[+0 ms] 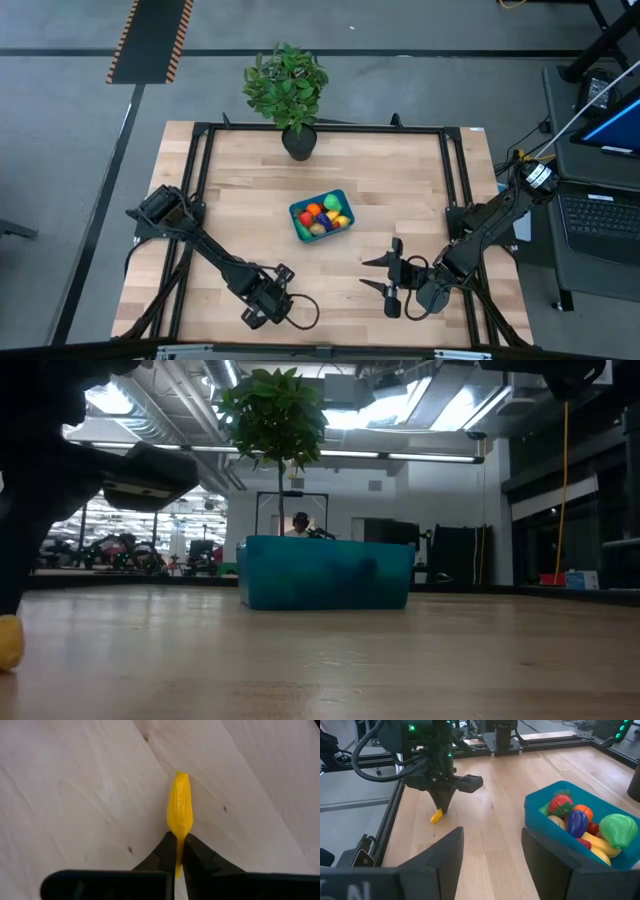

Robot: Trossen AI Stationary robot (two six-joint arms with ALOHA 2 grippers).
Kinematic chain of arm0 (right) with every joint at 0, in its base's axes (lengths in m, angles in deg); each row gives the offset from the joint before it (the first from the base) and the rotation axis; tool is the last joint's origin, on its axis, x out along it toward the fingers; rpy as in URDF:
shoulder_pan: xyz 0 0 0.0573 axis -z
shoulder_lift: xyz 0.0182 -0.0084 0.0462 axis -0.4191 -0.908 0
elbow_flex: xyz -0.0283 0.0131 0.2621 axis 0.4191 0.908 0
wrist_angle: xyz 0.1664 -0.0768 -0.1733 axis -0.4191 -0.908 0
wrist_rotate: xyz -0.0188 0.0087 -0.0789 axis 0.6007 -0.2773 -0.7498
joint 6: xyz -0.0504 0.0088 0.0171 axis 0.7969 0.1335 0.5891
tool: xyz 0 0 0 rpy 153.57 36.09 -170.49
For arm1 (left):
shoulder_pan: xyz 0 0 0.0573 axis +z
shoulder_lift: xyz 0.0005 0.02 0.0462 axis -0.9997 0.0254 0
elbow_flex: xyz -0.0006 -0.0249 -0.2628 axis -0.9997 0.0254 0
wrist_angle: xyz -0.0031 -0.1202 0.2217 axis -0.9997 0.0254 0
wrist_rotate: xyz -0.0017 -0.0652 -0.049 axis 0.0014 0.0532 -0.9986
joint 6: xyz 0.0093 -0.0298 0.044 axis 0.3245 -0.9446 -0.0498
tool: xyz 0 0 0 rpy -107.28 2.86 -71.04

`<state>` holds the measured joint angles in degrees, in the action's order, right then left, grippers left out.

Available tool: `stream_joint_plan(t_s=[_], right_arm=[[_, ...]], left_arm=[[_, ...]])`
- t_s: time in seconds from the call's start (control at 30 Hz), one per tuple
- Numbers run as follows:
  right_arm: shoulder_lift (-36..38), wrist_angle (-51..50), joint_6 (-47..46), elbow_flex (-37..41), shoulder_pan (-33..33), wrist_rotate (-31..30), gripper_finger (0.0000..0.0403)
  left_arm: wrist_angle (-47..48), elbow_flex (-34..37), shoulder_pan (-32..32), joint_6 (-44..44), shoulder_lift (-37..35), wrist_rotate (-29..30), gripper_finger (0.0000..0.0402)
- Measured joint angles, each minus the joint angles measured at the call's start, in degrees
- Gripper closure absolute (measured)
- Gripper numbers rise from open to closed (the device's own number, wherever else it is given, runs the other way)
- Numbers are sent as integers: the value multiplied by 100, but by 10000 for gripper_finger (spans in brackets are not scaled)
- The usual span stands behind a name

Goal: Pick and placing Produce into tupperware
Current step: Put the yellow corn into the blue bin

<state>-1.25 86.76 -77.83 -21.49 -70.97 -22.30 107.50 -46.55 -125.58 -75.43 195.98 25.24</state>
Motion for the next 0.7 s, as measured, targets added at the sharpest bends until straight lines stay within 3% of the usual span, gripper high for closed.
stream_joint_plan(t_s=[0.43,0.53,0.7], right_arm=[[2,2,0,0,0,1,201],[2,7,-2,1,0,4,201],[1,7,-9,1,0,13,201]], left_arm=[[-125,49,60,-363,-315,130,389],[-185,40,75,-295,-695,515,390],[-254,351,223,-179,-1325,608,395]])
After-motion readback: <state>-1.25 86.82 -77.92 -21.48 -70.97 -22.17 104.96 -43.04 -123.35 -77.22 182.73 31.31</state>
